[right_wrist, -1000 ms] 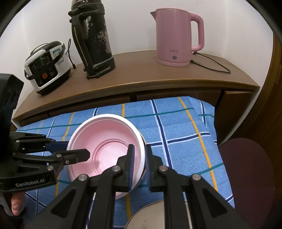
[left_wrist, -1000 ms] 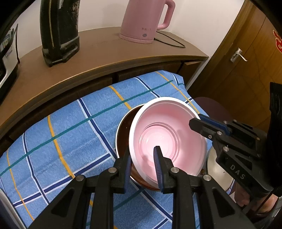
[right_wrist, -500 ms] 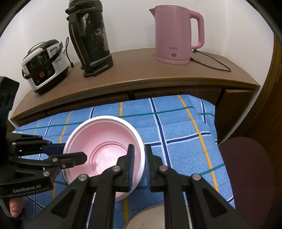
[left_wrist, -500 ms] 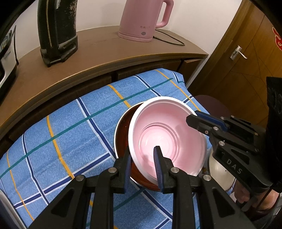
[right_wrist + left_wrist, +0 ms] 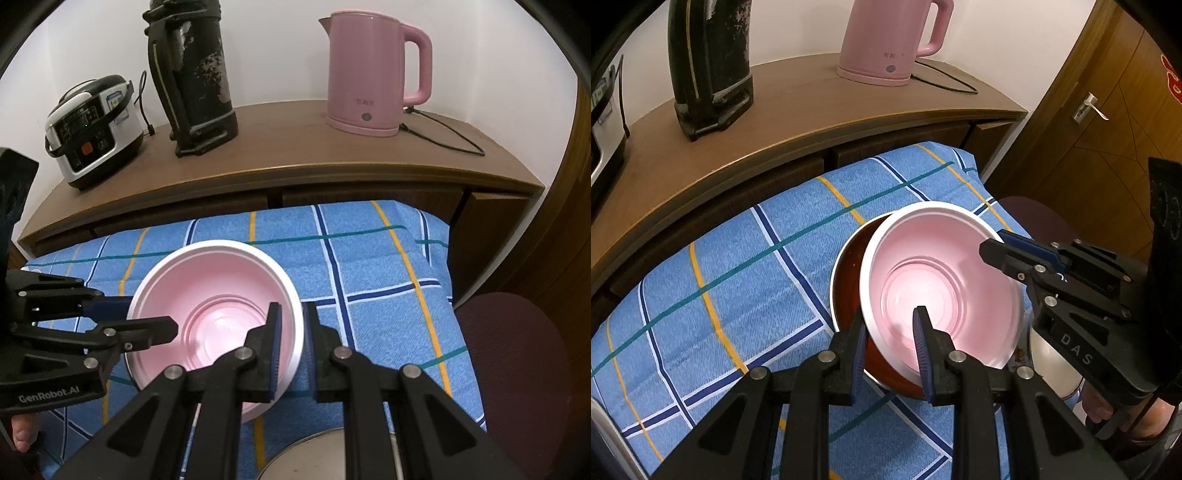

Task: Organize plates and bowls
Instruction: 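Lower the pink bowl into the red bowl with the left tool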

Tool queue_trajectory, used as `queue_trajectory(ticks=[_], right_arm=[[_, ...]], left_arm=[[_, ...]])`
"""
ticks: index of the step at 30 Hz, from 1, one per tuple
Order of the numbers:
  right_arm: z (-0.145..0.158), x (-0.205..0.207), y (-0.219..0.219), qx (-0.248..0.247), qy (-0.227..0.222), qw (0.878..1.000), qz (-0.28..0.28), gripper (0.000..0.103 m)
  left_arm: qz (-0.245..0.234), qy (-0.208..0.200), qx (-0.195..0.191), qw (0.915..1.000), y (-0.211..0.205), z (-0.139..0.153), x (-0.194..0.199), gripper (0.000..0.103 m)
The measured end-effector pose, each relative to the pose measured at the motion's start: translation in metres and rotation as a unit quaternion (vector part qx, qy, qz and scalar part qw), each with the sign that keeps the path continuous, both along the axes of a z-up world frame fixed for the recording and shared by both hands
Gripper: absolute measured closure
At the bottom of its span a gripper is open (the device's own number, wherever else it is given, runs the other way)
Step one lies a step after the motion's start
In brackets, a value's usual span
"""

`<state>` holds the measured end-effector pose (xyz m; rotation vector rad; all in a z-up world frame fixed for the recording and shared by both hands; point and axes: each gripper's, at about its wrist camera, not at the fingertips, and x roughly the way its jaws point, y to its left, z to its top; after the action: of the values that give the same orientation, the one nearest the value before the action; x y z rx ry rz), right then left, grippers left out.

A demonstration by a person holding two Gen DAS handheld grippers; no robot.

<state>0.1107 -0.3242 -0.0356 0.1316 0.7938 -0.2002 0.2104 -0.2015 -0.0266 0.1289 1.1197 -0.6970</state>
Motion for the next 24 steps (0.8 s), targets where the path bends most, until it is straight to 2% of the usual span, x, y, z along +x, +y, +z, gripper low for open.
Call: queue_trajectory(ticks=[12,16,24], right_arm=[[-0.0001,-0.0008,0.0027,-0.009,0.002,1.0,0.003,0.09],[0.0001,-0.0002,0.0024,-0.009,0.003,1.0,0.004,0.09],[-0.0003,-0.0002,0.0021,-0.008,0.003,1.0,0.006,0.09]], left_arm=[[-0.003,-0.009,0.009,0.9999,-0.0018,0.0019,-0.0014,0.076],[-0.001,-0.031,0.023,0.9993,-0.0029,0.0069,-0.005,0.076],[-0.003,-0.027,0.022,0.9994,-0.0023,0.0039,-0.0033,0.076]])
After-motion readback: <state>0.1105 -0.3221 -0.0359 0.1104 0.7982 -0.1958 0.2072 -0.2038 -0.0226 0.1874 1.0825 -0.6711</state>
